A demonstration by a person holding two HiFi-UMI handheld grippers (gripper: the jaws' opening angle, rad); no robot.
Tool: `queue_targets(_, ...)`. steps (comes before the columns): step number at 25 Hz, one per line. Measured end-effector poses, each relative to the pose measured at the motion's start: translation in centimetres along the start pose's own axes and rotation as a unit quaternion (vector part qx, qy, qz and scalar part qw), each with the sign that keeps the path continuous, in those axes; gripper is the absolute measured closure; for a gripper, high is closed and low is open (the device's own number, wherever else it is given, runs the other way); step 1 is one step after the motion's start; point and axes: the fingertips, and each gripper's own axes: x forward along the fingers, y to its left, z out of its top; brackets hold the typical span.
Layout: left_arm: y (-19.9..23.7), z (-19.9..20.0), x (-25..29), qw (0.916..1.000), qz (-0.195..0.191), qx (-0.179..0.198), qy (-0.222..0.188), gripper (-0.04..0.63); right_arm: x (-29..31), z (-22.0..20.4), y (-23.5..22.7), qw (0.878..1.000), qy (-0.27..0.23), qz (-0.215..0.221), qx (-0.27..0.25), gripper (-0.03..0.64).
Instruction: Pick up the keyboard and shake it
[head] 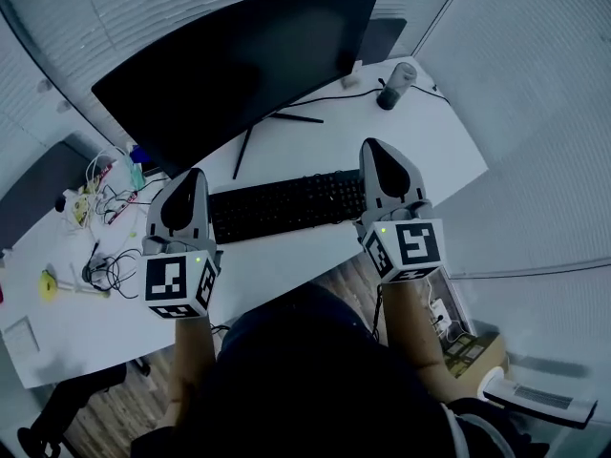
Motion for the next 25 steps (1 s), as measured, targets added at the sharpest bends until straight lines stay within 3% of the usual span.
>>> queue_targets(4,-1.1,1.6,-1.2,0.9996,-0.006,0.003,-0.026,0.572,-1.4,1.1,1.9,1.000,-0.021,-0.001,-0.017,0.591)
queue_targets(14,-1.8,3.2,-3.3,0.9990,-0.008,0.004,-0.044,0.572,-3.4,2.6,4.4,0.999,-0.032,0.007,-0.017,0.591)
queue_targets(25,-2.4,2.3,-3.3,0.9984,-0.032,-0.005,-0.047,0.572,-4.7,2.0,5.4,0.999,-0.030,0.001,-0.020,0.591)
